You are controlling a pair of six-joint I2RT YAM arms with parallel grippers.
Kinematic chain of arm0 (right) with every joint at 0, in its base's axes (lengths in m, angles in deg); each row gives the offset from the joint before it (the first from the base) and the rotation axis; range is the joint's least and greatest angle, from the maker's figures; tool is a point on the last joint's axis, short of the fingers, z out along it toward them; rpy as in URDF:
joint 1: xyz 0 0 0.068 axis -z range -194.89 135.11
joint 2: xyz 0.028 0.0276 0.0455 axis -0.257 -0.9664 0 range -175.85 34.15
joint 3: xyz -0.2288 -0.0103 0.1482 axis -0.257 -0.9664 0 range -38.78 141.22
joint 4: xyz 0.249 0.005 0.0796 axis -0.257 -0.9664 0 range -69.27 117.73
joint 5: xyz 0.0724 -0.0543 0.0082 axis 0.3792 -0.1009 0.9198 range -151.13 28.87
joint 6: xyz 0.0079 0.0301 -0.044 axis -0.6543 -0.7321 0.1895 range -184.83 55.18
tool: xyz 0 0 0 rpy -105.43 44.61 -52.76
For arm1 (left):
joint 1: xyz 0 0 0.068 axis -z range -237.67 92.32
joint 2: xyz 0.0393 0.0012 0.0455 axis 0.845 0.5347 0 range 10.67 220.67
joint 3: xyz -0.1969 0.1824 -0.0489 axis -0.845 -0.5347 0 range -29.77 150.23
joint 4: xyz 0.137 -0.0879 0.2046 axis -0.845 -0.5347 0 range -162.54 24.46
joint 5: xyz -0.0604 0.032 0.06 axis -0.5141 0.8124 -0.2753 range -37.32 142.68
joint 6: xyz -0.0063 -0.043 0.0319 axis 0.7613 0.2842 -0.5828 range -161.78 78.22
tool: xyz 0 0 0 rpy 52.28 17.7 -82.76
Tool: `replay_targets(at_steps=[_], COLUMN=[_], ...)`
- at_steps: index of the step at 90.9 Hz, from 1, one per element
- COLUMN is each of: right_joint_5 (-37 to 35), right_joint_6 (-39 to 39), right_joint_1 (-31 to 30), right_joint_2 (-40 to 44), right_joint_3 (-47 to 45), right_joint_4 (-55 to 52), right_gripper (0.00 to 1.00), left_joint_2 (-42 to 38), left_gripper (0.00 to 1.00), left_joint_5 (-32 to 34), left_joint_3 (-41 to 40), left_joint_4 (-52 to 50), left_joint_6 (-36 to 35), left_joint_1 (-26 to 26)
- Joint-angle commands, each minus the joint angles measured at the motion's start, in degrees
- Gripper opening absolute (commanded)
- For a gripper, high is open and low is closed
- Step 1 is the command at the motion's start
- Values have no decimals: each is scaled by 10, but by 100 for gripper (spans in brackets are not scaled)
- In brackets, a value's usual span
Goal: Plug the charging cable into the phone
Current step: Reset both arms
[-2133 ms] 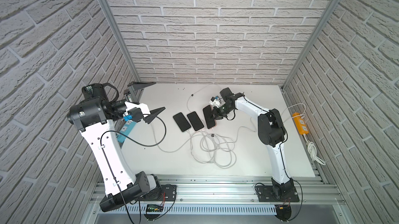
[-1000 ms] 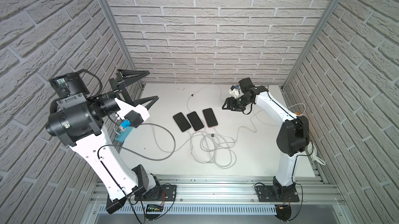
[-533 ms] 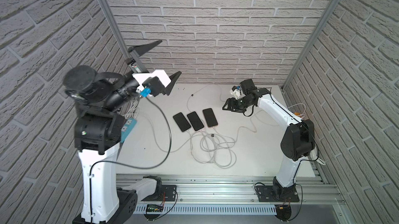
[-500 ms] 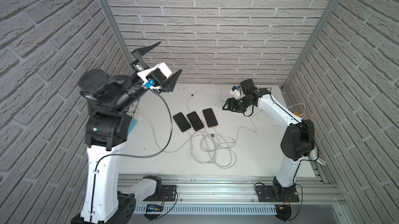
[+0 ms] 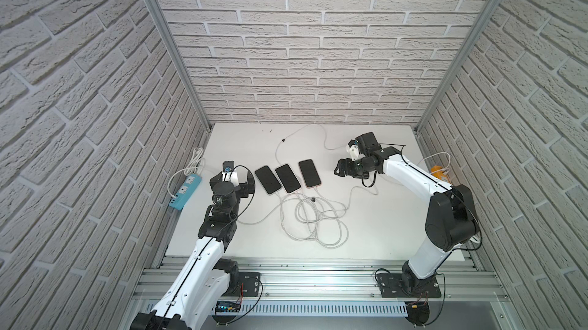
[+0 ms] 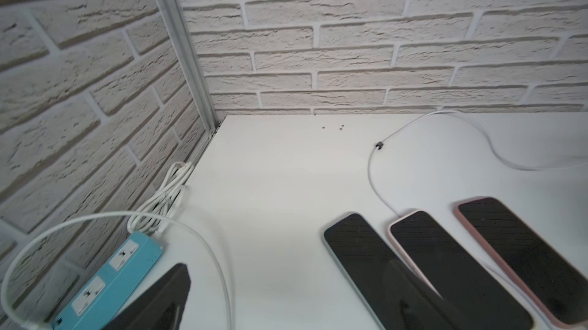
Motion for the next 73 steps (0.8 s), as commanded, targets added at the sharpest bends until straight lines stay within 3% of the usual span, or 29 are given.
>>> replay_targets(at_steps=[1, 13, 41, 59, 73], right_joint_5=[-85, -139, -189, -247, -311], right_joint_6=[1, 6, 13, 33, 62], right_joint_1=[-4, -3, 0, 3, 18], right_joint_2=[69, 123, 218, 259, 306], right_joint_3=[-48, -112, -239, -317, -380], right_joint_4=[63, 113, 210, 255, 302], right_gripper=[85, 87, 87, 88, 89], left_joint_2=[44, 126, 305, 441, 429], left_gripper=[99, 99, 99, 98, 98], left_joint_5=[-45, -59, -58, -99, -153], left_joint_3=[-35, -82, -90, -89, -17], left_joint_4=[106, 223, 417, 553, 397], left_joint_6=[59, 79, 31, 11, -11], left_joint_1=[-66, -100, -87, -87, -87])
